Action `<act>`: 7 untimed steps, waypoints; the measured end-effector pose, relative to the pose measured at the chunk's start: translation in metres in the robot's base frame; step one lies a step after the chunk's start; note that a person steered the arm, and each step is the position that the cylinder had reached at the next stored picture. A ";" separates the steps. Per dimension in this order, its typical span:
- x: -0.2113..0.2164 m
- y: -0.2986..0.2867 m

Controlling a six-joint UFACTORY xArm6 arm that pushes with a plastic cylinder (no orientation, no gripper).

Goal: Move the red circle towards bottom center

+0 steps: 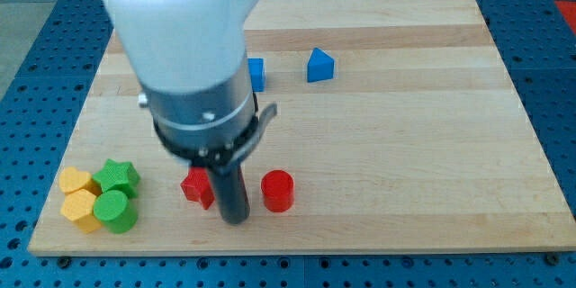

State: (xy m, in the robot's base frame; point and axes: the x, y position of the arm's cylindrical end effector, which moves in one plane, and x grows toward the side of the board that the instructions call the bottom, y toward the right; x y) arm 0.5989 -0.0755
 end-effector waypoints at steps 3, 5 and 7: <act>-0.028 0.053; -0.018 0.079; -0.099 0.083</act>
State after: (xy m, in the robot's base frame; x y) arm 0.4996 0.0078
